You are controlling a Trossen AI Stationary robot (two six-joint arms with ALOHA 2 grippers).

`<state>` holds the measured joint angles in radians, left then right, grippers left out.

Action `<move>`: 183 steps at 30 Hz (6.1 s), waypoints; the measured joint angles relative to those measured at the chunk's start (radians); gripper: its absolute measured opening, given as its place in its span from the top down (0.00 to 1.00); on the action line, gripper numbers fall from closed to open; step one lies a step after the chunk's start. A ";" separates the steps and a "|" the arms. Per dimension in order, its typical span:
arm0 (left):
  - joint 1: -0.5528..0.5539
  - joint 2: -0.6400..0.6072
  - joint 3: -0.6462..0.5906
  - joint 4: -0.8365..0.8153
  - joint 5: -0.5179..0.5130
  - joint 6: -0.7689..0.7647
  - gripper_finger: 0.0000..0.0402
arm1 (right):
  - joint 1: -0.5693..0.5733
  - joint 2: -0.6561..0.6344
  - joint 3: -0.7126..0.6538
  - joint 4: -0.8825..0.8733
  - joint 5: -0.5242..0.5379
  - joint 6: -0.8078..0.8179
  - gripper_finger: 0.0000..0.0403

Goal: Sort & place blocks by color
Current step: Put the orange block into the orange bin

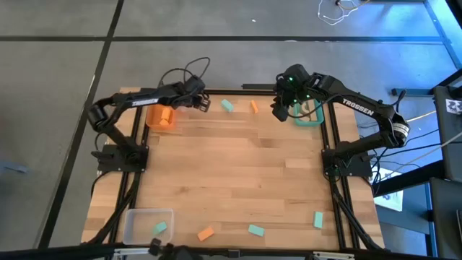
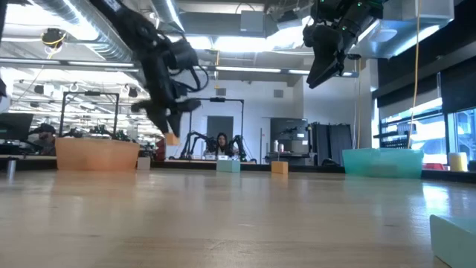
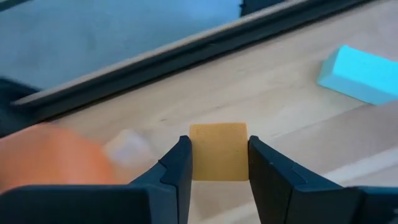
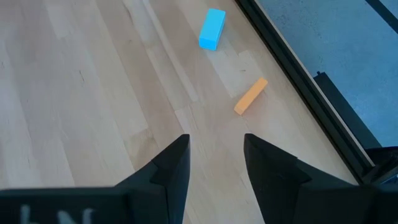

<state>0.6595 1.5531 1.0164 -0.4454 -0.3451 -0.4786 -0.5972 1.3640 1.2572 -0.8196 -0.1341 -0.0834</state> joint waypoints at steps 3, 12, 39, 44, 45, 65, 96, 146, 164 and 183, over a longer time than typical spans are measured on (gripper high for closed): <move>-0.004 -0.074 0.000 -0.107 -0.041 -0.046 0.71 | 0.000 0.000 0.000 0.000 0.000 0.000 0.62; -0.004 -0.260 0.000 -0.443 -0.160 -0.189 0.71 | 0.000 0.000 0.000 0.000 0.000 -0.004 0.62; -0.003 -0.310 -0.224 -0.602 -0.211 -0.430 0.65 | 0.000 0.000 0.000 -0.009 -0.374 -0.138 0.62; -0.003 -0.310 -0.258 -0.580 -0.212 -0.431 0.64 | 0.000 0.000 0.000 -0.009 -0.374 -0.138 0.62; -0.003 -0.310 -0.259 -0.580 -0.213 -0.431 0.64 | 0.000 0.000 0.000 -0.009 -0.374 -0.138 0.62; 0.084 -0.310 -0.261 -0.496 -0.203 -0.326 0.63 | 0.000 0.000 0.000 -0.008 -0.375 -0.138 0.62; 0.241 -0.244 -0.261 -0.405 -0.046 -0.100 0.61 | 0.000 0.000 0.000 0.009 -0.374 -0.138 0.62; -0.166 -0.469 -0.195 -0.300 0.022 -0.151 0.60 | -0.035 0.540 -0.001 0.386 0.114 0.546 0.62; -0.166 -0.469 -0.195 -0.298 0.020 -0.150 0.60 | -0.036 0.642 0.000 0.416 0.143 0.518 0.73; -0.166 -0.469 -0.195 -0.298 0.020 -0.107 0.60 | -0.065 0.650 0.049 0.413 -0.254 0.437 0.86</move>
<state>0.4938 1.0843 0.8215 -0.7429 -0.3248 -0.5857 -0.6621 2.0136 1.3058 -0.4066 -0.3885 0.3540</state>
